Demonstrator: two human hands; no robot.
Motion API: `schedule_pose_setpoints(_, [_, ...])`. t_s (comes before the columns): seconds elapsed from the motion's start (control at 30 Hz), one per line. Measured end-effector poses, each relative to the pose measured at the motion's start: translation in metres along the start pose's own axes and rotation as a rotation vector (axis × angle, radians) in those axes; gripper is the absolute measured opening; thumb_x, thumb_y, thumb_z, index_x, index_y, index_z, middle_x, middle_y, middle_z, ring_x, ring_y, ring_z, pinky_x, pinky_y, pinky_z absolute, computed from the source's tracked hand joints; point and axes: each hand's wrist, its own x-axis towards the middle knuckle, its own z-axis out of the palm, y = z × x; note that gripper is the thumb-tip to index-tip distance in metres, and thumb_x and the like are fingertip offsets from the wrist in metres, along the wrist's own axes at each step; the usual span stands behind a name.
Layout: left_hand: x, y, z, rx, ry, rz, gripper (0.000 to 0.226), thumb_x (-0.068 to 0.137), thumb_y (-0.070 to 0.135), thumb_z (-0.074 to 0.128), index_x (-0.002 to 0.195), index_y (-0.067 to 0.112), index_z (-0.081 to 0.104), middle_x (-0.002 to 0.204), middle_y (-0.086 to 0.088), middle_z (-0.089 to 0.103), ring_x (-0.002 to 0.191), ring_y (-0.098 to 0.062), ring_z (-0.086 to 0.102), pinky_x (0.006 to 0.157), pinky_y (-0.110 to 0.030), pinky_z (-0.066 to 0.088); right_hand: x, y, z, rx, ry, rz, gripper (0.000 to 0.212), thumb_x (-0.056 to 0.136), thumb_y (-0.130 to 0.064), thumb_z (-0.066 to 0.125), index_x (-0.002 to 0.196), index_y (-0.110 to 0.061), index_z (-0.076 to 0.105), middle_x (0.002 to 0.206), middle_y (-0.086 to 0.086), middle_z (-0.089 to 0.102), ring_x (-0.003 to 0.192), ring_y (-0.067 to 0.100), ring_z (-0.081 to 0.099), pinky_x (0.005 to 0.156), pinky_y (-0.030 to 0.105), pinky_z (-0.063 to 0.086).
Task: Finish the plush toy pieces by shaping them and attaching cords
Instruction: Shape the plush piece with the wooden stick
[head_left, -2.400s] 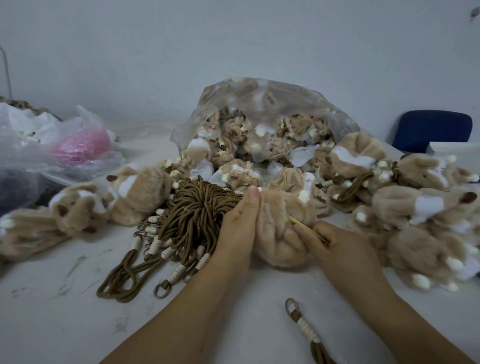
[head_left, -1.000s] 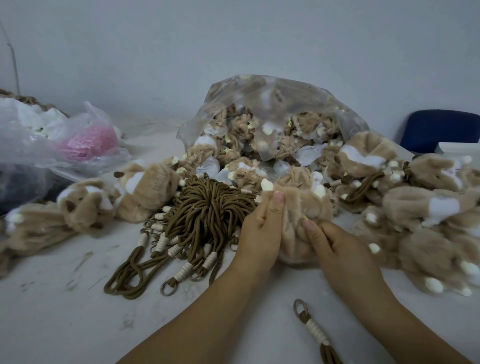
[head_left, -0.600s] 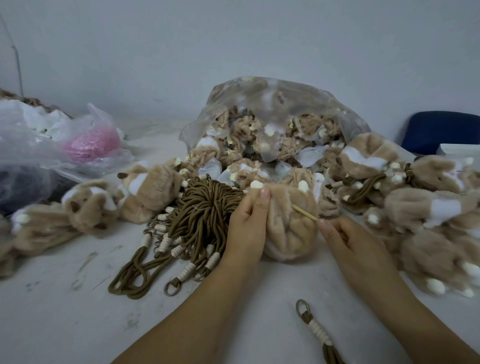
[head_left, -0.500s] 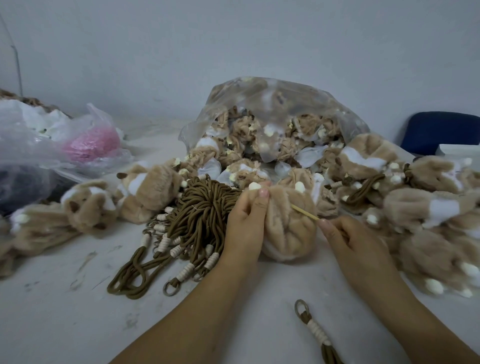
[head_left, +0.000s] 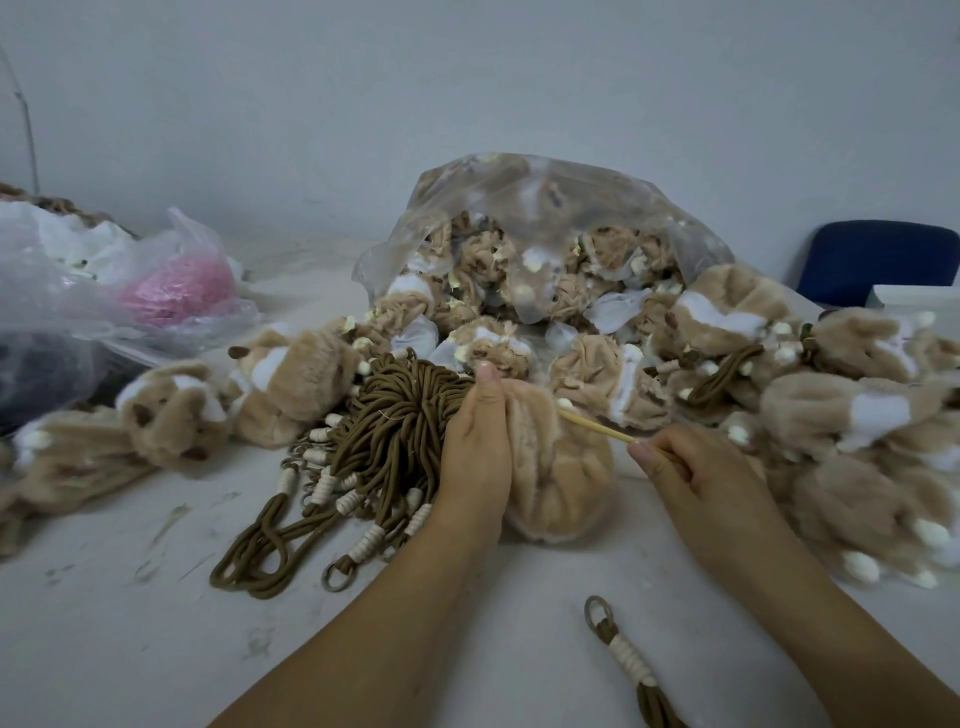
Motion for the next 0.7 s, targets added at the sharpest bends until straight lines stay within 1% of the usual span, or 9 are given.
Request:
schedule_pose_setpoints(0.07, [0.002, -0.002, -0.003, 0.034, 0.025, -0.036, 0.044, 0.100, 0.055, 0.036, 0.086, 0.028, 0.068, 0.075, 0.025, 0.072, 0.075, 0.012, 0.066, 0.060, -0.001, 0.045, 0.000, 0.001, -0.001, 0.004, -0.014, -0.007, 0.029, 0.090, -0.040, 0.051, 0.067, -0.024, 0.050, 0.068, -0.009, 0.049, 0.074, 0.014, 0.046, 0.073, 0.040, 0.038])
schedule_pose_setpoints(0.13, [0.004, -0.003, -0.005, 0.039, 0.049, -0.100, 0.052, 0.101, 0.056, 0.035, 0.088, 0.023, 0.072, 0.076, 0.018, 0.074, 0.074, 0.007, 0.069, 0.061, -0.005, 0.050, 0.000, -0.001, 0.000, 0.006, -0.027, -0.014, 0.029, 0.090, -0.043, 0.049, 0.066, -0.027, 0.047, 0.066, -0.012, 0.048, 0.072, 0.011, 0.046, 0.073, 0.040, 0.038])
schedule_pose_setpoints(0.27, [0.003, -0.002, -0.007, -0.018, 0.090, -0.196, 0.069, 0.094, 0.064, 0.034, 0.093, 0.011, 0.078, 0.086, -0.004, 0.078, 0.088, -0.017, 0.074, 0.090, -0.036, 0.056, -0.005, -0.009, 0.004, -0.003, -0.047, -0.003, 0.042, 0.082, -0.063, 0.030, 0.067, -0.026, 0.046, 0.060, -0.010, 0.052, 0.063, 0.004, 0.050, 0.059, 0.033, 0.035])
schedule_pose_setpoints(0.37, [0.004, -0.001, -0.003, 0.013, 0.136, -0.183, 0.091, 0.081, 0.080, 0.025, 0.108, 0.007, 0.073, 0.101, -0.011, 0.076, 0.104, -0.023, 0.070, 0.101, -0.042, 0.051, -0.011, -0.016, 0.010, -0.012, -0.095, 0.013, 0.054, 0.079, -0.068, 0.022, 0.069, -0.021, 0.047, 0.064, -0.004, 0.060, 0.064, 0.014, 0.058, 0.061, 0.035, 0.045])
schedule_pose_setpoints(0.43, [0.004, 0.000, -0.001, 0.073, 0.133, -0.141, 0.105, 0.074, 0.088, 0.018, 0.114, 0.006, 0.071, 0.107, -0.010, 0.074, 0.109, -0.021, 0.067, 0.102, -0.036, 0.050, -0.013, -0.020, 0.014, 0.013, -0.133, 0.032, 0.051, 0.082, -0.065, 0.023, 0.069, -0.022, 0.047, 0.067, -0.006, 0.062, 0.068, 0.014, 0.060, 0.066, 0.037, 0.047])
schedule_pose_setpoints(0.53, [0.000, 0.001, -0.001, 0.168, 0.112, -0.028, 0.087, 0.082, 0.083, 0.020, 0.085, 0.015, 0.073, 0.078, 0.009, 0.075, 0.081, 0.005, 0.068, 0.073, -0.008, 0.050, -0.014, -0.023, 0.017, 0.021, -0.160, 0.035, 0.039, 0.093, -0.051, 0.031, 0.068, -0.026, 0.047, 0.066, -0.011, 0.060, 0.069, 0.012, 0.059, 0.070, 0.038, 0.046])
schedule_pose_setpoints(0.57, [0.000, 0.000, -0.001, 0.198, 0.089, 0.003, 0.077, 0.088, 0.077, 0.025, 0.079, 0.015, 0.071, 0.074, 0.007, 0.074, 0.074, 0.005, 0.068, 0.068, -0.010, 0.050, -0.014, -0.023, 0.016, 0.011, -0.163, 0.020, 0.038, 0.094, -0.049, 0.031, 0.068, -0.027, 0.047, 0.066, -0.010, 0.060, 0.069, 0.013, 0.059, 0.070, 0.038, 0.046])
schedule_pose_setpoints(0.63, [0.000, -0.001, -0.001, 0.272, 0.047, 0.056, 0.060, 0.094, 0.063, 0.039, 0.083, 0.011, 0.066, 0.076, -0.007, 0.071, 0.075, -0.013, 0.069, 0.072, -0.028, 0.055, -0.015, -0.026, 0.015, -0.008, -0.170, -0.006, 0.042, 0.090, -0.055, 0.024, 0.068, -0.027, 0.047, 0.067, -0.008, 0.060, 0.068, 0.015, 0.058, 0.068, 0.038, 0.045])
schedule_pose_setpoints(0.7, [0.000, 0.000, -0.002, 0.273, 0.033, 0.088, 0.056, 0.090, 0.055, 0.043, 0.085, 0.003, 0.062, 0.077, -0.020, 0.067, 0.072, -0.029, 0.067, 0.071, -0.042, 0.055, -0.015, -0.026, 0.014, -0.011, -0.167, -0.001, 0.051, 0.079, -0.065, 0.016, 0.067, -0.026, 0.047, 0.065, -0.009, 0.060, 0.066, 0.011, 0.058, 0.067, 0.035, 0.045])
